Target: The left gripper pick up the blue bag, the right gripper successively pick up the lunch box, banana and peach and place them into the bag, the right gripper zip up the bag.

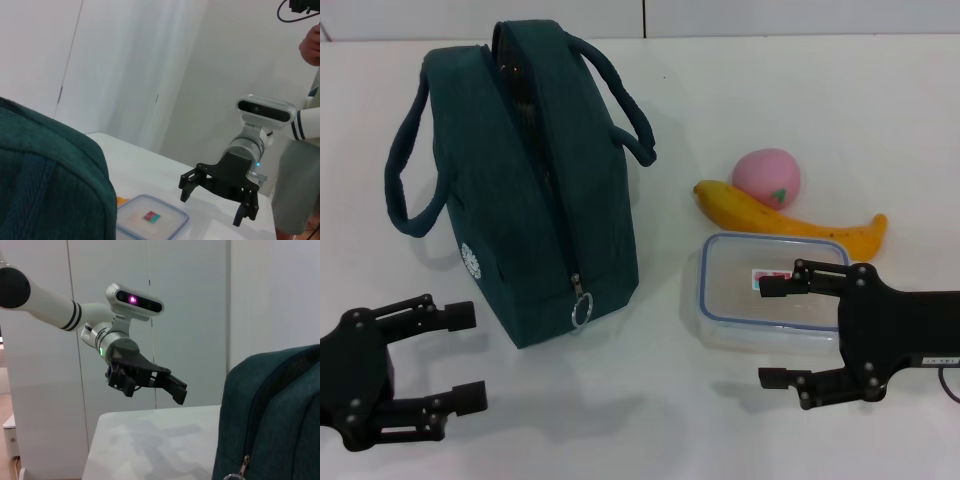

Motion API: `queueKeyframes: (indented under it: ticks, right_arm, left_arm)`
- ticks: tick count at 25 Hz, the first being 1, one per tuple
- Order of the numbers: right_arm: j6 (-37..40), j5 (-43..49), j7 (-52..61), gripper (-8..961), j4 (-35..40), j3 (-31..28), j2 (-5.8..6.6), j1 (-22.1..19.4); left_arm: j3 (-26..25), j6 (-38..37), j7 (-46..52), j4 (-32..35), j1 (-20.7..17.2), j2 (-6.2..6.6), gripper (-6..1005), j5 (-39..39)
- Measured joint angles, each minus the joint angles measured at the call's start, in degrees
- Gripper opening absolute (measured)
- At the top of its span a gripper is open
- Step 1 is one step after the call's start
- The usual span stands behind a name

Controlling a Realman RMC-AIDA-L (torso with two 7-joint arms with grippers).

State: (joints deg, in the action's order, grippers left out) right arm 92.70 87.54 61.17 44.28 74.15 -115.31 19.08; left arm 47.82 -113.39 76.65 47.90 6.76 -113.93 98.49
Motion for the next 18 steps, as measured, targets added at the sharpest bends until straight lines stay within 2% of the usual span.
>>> queueKeyframes:
  ticks: [13, 18]
  right_arm:
    - [0.03, 0.29, 0.00, 847, -0.51, -0.06, 0.00, 0.59]
    - [0.02, 0.18, 0.00, 843, -0.51, -0.29, 0.00, 0.70]
  left_arm:
    - [-0.37, 0.11, -0.29, -0.29, 0.00, -0.64, 843, 0.02]
    - [-4.48, 0.16, -0.82, -0.80, 0.03, -1.15, 836, -0.19]
